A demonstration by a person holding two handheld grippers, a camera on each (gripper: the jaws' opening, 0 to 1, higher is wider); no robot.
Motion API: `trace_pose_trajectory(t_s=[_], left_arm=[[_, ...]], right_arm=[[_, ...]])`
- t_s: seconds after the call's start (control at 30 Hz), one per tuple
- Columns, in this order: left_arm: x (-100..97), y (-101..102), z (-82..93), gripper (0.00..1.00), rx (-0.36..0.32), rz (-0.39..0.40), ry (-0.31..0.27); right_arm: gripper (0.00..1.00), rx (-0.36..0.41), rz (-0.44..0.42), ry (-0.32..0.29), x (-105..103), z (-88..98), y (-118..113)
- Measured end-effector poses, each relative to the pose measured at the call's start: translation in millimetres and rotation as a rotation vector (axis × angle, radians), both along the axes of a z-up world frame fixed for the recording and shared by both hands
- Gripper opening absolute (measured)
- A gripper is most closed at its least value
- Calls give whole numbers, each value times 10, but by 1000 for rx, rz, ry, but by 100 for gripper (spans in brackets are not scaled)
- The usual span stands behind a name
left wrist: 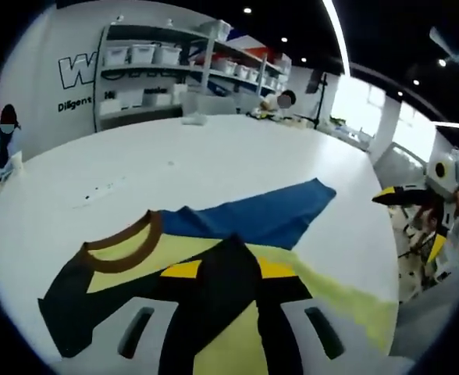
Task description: Fold the garment on the visible template until the final outline fits inside the template.
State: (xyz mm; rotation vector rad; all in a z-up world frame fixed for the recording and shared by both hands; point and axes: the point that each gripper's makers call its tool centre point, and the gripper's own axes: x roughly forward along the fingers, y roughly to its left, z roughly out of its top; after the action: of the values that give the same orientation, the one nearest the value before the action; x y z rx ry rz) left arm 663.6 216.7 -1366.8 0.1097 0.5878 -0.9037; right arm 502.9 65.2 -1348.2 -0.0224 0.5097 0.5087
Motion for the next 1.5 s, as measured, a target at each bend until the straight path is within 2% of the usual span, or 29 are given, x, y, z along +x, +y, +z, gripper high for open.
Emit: trace_pose_trajectory(t_s=[0.07,0.17,0.43,0.5,0.6,0.73,0.87,0.97,1.07,1.5], left_arm=[[-32,30,4,49,3,3,14],[-80,116,17,52,49,-33,-19],[-134,305,116,64,80,-46,-62],[-164,322,149,65,63,-53,-69],[-214,376,169,63,88,-72,-100],[-277,443,215,64,88,-81,-112],[-323,555,269,64,77,-68,-120],[-340,676,299,65,69,-42,-117],[-363,768,337,65,59,-22,-119],[-449,1045,438,66,38,34,-117]], right_arm=[[97,11,-13,-9,26,23,-29],[88,-27,-9,-28,45,41,-76],[76,-113,20,-40,32,15,-127],[72,-135,27,-46,31,2,-135],[65,-187,32,-54,36,-28,-164],[65,-160,21,-53,45,-19,-165],[61,-196,28,-62,53,-32,-191],[53,-235,44,-73,57,-47,-203],[58,-205,33,-72,77,-36,-183],[71,-182,10,-69,175,-14,-200]])
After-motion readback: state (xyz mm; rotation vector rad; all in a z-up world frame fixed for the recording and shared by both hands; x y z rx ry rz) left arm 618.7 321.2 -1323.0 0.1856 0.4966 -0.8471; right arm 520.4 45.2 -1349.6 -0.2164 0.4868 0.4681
